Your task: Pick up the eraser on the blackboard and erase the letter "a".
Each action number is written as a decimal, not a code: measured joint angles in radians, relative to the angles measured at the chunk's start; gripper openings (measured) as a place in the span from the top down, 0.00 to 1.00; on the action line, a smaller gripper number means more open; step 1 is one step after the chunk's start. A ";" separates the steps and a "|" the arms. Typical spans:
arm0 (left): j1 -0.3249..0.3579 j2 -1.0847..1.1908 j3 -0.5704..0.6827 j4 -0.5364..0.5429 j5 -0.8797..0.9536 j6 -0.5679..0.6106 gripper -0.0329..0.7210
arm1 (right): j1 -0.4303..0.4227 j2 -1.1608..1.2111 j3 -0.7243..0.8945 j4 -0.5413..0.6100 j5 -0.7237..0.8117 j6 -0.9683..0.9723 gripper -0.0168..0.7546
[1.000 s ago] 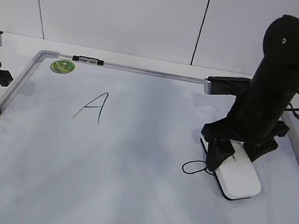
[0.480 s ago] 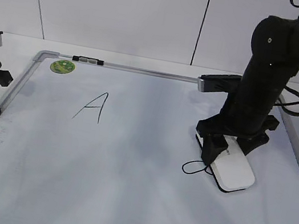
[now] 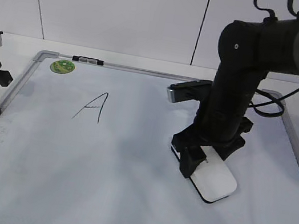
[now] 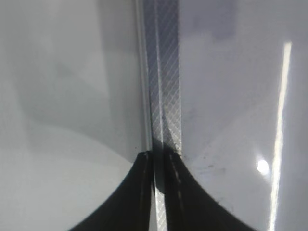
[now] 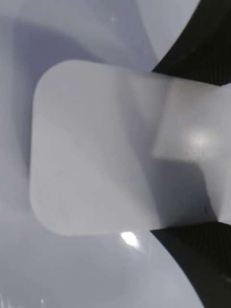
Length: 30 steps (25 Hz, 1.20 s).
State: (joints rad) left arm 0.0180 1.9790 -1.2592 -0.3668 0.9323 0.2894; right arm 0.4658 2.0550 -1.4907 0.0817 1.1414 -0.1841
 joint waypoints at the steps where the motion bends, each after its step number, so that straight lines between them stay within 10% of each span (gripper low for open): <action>1: 0.000 0.000 0.000 0.000 0.000 0.000 0.91 | 0.017 0.000 0.000 -0.004 0.002 -0.002 0.26; 12: 0.000 0.000 0.000 0.000 0.000 0.000 0.91 | 0.170 0.002 0.000 -0.012 0.006 -0.014 0.26; 30: 0.000 0.000 0.000 -0.004 -0.002 0.000 0.91 | 0.055 0.005 -0.002 -0.038 -0.003 0.043 0.26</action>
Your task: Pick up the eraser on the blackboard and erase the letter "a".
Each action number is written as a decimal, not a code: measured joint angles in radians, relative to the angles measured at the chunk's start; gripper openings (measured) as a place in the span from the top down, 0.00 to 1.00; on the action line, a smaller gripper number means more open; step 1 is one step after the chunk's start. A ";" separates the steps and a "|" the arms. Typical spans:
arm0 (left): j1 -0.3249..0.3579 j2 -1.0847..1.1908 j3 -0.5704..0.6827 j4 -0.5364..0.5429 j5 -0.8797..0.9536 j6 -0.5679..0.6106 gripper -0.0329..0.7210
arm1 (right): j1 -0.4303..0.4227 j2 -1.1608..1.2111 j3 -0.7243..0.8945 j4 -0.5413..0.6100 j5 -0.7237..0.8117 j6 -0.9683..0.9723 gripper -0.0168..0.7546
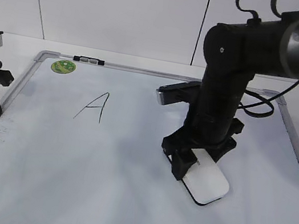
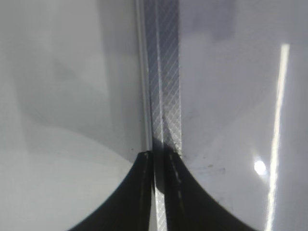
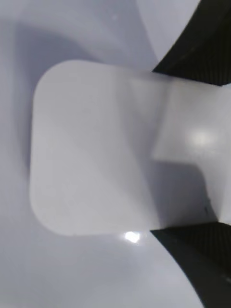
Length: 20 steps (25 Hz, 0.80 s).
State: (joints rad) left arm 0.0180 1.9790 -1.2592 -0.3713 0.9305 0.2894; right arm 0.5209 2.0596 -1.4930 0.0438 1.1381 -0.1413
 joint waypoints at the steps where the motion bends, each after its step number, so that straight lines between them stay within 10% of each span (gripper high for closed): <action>1: 0.000 0.000 0.000 -0.002 0.000 0.000 0.91 | -0.018 0.000 0.000 0.000 0.000 0.000 0.26; 20: 0.000 0.000 0.000 -0.007 0.000 0.000 0.91 | -0.214 0.000 -0.005 0.008 -0.002 -0.002 0.26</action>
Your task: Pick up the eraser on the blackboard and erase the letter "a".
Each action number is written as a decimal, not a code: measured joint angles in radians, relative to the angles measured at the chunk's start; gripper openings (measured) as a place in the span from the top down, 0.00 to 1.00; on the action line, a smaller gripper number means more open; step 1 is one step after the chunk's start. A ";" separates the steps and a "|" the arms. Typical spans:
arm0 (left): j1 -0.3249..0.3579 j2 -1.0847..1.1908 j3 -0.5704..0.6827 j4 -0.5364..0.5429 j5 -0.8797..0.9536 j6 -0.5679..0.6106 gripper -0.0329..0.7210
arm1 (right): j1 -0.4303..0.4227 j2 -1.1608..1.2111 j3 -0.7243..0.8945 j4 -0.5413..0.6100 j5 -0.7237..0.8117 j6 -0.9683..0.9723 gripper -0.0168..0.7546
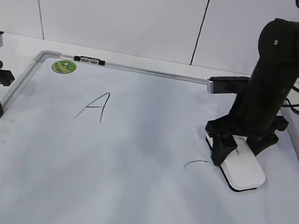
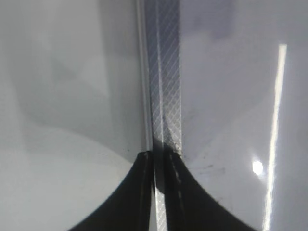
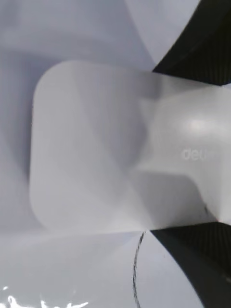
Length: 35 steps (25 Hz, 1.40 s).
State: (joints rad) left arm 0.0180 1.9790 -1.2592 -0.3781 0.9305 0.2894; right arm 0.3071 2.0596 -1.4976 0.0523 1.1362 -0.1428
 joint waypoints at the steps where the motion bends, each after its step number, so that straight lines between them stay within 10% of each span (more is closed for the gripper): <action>1: 0.000 0.000 0.000 0.000 0.000 0.000 0.91 | 0.010 0.000 0.000 0.000 0.000 -0.001 0.26; 18: 0.000 0.000 0.000 -0.002 0.000 0.000 0.91 | 0.371 0.001 0.000 0.003 -0.004 -0.058 0.26; 35: 0.000 0.000 0.000 -0.006 0.000 0.000 0.91 | 0.137 0.002 0.000 -0.024 -0.017 -0.003 0.26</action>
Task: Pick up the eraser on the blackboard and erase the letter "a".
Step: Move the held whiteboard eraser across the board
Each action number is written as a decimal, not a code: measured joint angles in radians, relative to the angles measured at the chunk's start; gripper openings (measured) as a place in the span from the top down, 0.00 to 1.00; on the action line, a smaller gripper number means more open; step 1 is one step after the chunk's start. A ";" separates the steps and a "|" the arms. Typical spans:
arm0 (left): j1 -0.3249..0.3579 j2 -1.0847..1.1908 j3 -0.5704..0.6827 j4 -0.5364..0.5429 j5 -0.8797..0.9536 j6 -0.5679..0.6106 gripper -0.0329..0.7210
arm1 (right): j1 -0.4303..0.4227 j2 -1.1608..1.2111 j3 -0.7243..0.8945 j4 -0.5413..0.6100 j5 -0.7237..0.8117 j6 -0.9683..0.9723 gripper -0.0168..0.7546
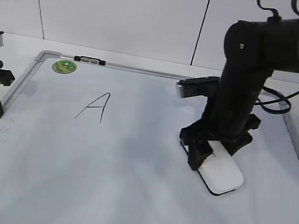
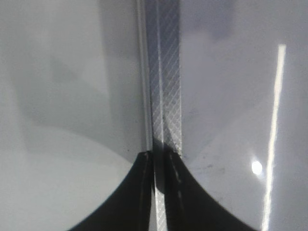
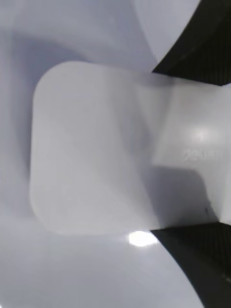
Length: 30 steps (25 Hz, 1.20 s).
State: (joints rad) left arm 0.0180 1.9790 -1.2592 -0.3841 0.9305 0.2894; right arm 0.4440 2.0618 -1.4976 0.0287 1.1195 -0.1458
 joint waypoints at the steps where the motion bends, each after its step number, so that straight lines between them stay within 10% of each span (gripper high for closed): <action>1: 0.000 0.000 0.000 0.000 0.000 0.000 0.91 | -0.021 0.000 0.000 -0.011 0.000 0.010 0.26; 30: 0.000 0.000 0.000 0.002 0.000 0.000 0.91 | -0.396 -0.144 0.008 -0.073 0.061 0.066 0.26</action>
State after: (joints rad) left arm 0.0180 1.9790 -1.2592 -0.3822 0.9305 0.2894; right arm 0.0477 1.9182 -1.4899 -0.0442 1.1808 -0.0799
